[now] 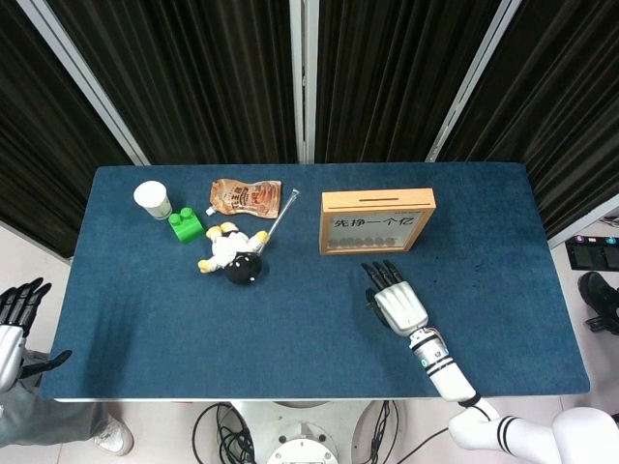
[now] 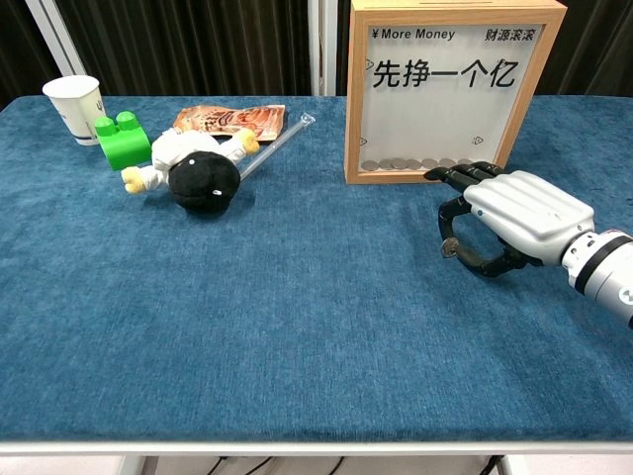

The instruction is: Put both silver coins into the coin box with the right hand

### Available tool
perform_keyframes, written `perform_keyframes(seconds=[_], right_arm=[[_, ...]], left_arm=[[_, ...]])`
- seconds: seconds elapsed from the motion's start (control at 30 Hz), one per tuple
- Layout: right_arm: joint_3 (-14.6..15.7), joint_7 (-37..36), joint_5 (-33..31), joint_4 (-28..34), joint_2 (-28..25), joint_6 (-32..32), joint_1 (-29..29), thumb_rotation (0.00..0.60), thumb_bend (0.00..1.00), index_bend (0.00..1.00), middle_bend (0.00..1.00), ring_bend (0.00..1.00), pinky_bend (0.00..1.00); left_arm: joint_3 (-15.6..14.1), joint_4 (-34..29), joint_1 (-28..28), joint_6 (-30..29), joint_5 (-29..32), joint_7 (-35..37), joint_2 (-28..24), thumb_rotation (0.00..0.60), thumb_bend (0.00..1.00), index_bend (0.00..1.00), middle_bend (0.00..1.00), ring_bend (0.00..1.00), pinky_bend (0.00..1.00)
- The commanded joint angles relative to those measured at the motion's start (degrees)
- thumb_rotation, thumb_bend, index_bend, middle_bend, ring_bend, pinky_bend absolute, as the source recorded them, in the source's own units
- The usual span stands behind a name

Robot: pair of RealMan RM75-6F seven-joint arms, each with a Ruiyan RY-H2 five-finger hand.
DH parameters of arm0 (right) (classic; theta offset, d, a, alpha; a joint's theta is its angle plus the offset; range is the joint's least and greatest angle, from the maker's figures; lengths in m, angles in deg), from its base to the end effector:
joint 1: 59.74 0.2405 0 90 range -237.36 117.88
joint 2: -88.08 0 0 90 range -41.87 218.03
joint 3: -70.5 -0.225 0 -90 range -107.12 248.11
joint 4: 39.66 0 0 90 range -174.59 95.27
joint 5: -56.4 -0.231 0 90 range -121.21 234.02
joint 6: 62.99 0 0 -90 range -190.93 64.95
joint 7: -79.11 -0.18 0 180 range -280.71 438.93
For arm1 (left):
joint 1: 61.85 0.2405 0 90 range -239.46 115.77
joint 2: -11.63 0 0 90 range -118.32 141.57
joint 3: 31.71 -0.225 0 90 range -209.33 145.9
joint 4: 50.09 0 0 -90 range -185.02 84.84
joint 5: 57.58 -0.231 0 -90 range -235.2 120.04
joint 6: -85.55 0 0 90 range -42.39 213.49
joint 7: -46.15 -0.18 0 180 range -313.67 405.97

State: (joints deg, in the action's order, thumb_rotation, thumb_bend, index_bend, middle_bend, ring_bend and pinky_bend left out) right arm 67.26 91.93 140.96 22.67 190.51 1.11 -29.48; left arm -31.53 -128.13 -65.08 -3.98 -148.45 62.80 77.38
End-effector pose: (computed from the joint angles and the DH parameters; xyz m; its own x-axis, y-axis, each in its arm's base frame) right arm -0.1859 -0.3123 -0.0933 0.5493 -0.1486 0.8223 -0.7871 -0.4225 0.4494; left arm -0.3293 0.1996 0.1442 0.3349 -0.0098 0.9422 0.9400 -0.0655 -0.3348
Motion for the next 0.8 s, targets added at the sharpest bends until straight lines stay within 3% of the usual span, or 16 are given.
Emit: perform_keyframes(seconds=[0.03,0.5,0.8], right_arm=[[0.0,0.0,0.0,0.0,0.0,0.0,0.0,0.600,0.38,0.51,0.04,0.00,0.00],[-0.2,-1.2,0.5,-0.2,0.4,0.4,0.2,0.600,0.37,0.51,0.05,0.00,0.00],[-0.1,-1.9,1.0,-0.5,0.6,0.9,0.2,0.600,0.37,0.61,0.06,0.00,0.00]], left_arm=[[0.0,0.0,0.0,-0.1,0.0,0.1,0.0,0.600,0.07,0.06,0.01,0.00,0.00],[0.0,0.2,-0.1,-0.3,-0.3,0.3,0.1,0.600,0.07,0.06,0.01,0.00,0.00],[-0.1,0.3,0.0,-0.6,-0.5,0.4,0.0,0.600,0.07,0.06,0.01,0.00,0.00]])
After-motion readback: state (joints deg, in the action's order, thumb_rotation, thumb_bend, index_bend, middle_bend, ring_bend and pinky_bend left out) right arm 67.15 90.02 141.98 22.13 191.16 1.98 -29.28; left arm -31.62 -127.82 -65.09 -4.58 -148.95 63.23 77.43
